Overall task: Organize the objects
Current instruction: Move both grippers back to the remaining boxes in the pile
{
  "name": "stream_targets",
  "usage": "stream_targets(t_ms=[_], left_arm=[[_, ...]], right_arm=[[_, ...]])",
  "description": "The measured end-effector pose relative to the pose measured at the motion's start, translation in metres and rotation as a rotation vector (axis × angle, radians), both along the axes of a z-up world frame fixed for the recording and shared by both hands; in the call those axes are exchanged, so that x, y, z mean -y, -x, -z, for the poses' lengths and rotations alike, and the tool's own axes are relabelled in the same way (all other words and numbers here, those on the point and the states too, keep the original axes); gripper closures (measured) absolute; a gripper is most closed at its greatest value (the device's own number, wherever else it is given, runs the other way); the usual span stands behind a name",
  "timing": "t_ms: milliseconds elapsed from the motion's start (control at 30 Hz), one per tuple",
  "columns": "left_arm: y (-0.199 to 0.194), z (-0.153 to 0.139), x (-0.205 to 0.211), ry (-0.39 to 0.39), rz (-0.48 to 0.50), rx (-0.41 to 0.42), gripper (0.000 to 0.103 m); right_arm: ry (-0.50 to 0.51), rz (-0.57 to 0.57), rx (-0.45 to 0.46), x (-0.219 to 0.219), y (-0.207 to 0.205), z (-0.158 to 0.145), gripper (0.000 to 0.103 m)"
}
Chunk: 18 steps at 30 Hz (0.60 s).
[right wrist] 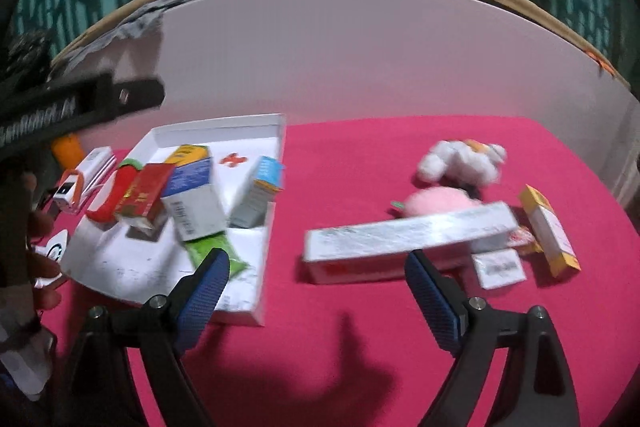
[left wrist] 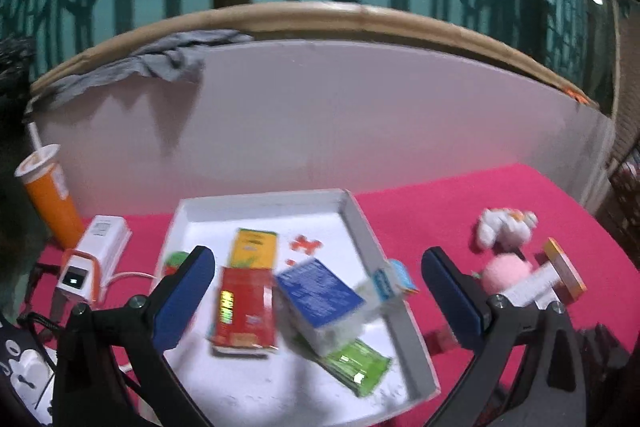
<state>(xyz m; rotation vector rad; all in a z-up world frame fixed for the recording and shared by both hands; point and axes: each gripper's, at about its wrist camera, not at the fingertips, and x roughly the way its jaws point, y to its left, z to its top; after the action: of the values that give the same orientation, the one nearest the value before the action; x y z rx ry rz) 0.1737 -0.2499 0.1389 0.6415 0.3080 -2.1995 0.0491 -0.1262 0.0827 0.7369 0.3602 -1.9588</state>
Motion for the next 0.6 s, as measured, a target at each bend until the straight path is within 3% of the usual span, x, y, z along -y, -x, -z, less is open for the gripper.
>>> stream_targets(t_ms=[467,600], left_arm=[[0.097,0.063,-0.063,-0.044,0.363,0.212,0.000],[0.123,0.080,-0.070,-0.034,0.406,0.300,0.000]], right_arm=[[0.046,0.308,0.100,-0.116,0.122,0.022,0.011],[0.042,0.360,0.112,-0.138,0.164,0.027,0.010]])
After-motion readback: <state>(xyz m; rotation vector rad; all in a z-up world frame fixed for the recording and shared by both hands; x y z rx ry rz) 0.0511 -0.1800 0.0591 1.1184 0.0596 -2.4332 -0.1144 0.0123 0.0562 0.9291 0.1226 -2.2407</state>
